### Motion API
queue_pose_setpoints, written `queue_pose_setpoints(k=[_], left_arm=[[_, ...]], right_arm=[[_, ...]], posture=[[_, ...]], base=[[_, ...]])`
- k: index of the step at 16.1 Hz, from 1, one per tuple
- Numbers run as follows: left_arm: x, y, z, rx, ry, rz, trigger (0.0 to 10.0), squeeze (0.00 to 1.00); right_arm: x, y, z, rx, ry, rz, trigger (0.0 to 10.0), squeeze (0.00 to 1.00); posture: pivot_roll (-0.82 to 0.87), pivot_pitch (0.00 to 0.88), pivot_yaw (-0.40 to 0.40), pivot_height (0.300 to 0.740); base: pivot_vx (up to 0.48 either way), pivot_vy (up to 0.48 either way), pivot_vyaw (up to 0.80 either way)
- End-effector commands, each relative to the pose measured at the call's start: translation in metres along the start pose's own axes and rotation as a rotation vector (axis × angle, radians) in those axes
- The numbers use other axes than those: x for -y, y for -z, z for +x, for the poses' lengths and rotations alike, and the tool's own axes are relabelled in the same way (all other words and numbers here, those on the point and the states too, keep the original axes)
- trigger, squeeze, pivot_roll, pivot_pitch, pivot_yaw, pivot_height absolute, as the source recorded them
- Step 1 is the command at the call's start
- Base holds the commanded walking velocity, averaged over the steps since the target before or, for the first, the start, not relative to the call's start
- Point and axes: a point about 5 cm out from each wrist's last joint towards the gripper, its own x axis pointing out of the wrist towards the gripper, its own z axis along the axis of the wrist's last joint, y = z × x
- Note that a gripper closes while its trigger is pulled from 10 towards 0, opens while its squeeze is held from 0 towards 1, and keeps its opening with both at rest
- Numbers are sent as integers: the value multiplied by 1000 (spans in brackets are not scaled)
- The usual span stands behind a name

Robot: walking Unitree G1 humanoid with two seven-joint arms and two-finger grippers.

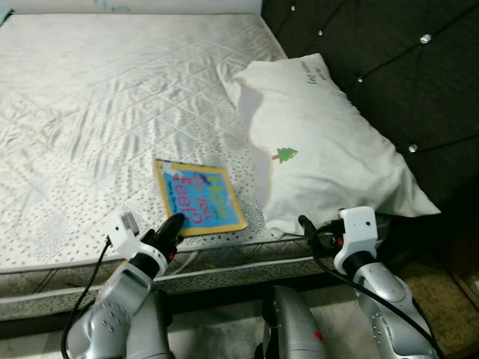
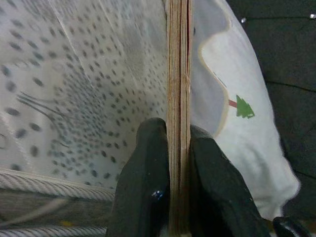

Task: Clean up the room

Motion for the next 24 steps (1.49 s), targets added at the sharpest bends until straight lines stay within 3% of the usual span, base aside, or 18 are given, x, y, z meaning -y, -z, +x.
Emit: queue_pose_setpoints(k=[1, 4, 7, 10, 14, 22, 24], left_arm=[[-12, 7, 2, -108, -22, -45, 10000, 0], [-26, 7, 1, -176, -64, -111, 10000, 0], [-45, 7, -3, -195, -138, -78, 10000, 0], [-61, -15, 3, -110, -175, 2, 10000, 0], [-72, -28, 15, -64, -206, 32, 10000, 0], [-73, -24, 35, -162, -226, 59, 10000, 0], [-65, -18, 43, -209, -197, 72, 10000, 0]], right_arm=[[5, -2, -5, 6, 17, -24, 10000, 0], [7, -3, -7, 6, 20, -43, 10000, 0], [10, -4, -8, 7, 20, -58, 10000, 0], [11, -6, -8, 15, 22, -74, 10000, 0], [10, -9, -8, 28, 16, -101, 10000, 0], [11, -12, -12, 38, 8, -132, 10000, 0], [11, -14, -13, 40, 8, -137, 10000, 0]], posture=[[-178, 118, -82, 566], [-190, 119, -85, 566], [-196, 116, -94, 566], [-201, 111, -102, 566], [-229, 106, -104, 566], [-268, 111, -110, 566], [-276, 116, -110, 566]], base=[[0, 0, 0], [0, 0, 0], [0, 0, 0], [0, 0, 0], [0, 0, 0], [0, 0, 0], [0, 0, 0]])
